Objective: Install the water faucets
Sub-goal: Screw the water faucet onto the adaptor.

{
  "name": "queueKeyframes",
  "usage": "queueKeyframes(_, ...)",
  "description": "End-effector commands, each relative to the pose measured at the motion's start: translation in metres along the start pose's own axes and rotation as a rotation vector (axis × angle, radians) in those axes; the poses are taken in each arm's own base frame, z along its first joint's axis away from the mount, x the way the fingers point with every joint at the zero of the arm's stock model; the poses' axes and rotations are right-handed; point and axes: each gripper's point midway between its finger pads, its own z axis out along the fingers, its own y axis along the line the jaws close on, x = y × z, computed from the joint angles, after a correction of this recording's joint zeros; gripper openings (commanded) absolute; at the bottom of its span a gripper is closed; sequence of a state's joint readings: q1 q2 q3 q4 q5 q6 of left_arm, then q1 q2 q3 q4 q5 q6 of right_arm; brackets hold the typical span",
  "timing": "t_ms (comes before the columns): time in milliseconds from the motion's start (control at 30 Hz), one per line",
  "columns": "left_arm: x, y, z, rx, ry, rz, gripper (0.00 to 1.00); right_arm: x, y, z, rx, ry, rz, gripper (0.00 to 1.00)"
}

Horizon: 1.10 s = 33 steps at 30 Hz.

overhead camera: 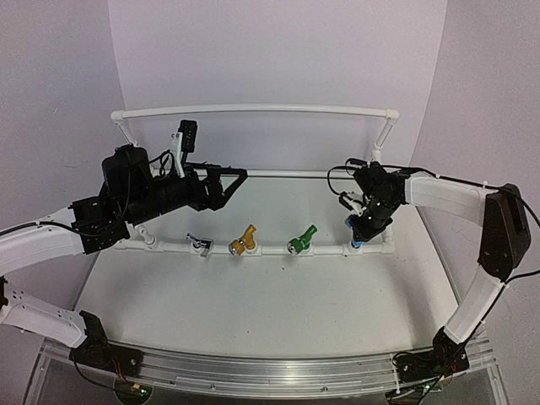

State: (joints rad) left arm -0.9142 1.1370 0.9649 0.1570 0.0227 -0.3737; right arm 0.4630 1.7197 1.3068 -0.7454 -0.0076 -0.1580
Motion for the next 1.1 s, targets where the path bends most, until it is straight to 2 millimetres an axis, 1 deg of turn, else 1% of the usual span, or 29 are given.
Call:
queueKeyframes(0,-0.019,-0.004,-0.008,0.003,-0.054,0.013,1.00,0.019,-0.010,0.000,0.044,0.105,-0.298,0.00)
queueKeyframes(133,-0.020,-0.003,-0.007,0.001,-0.053,0.016,1.00,0.022,-0.010,-0.001,0.053,0.111,-0.485,0.00)
queueKeyframes(200,-0.019,-0.003,-0.006,0.001,-0.051,0.017,1.00,0.020,-0.010,-0.003,0.067,0.108,-0.562,0.00)
queueKeyframes(400,-0.019,-0.003,-0.003,-0.002,-0.044,0.019,1.00,0.017,-0.001,-0.006,0.125,0.116,-0.832,0.00)
queueKeyframes(667,-0.019,-0.003,-0.003,-0.002,-0.044,0.017,1.00,0.021,-0.005,-0.004,0.203,0.156,-1.097,0.00)
queueKeyframes(733,-0.019,-0.003,-0.003,-0.003,-0.044,0.017,1.00,0.020,-0.005,-0.004,0.209,0.153,-1.129,0.00)
queueKeyframes(800,-0.020,-0.003,-0.003,-0.002,-0.046,0.017,1.00,0.017,-0.004,-0.002,0.205,0.140,-1.110,0.00)
queueKeyframes(1000,-0.020,-0.003,-0.007,-0.001,-0.049,0.016,1.00,0.027,0.008,0.009,0.122,0.116,-0.951,0.00)
queueKeyframes(1067,-0.021,0.000,-0.008,-0.023,-0.058,0.016,1.00,0.030,0.009,0.013,0.104,0.117,-0.882,0.00)
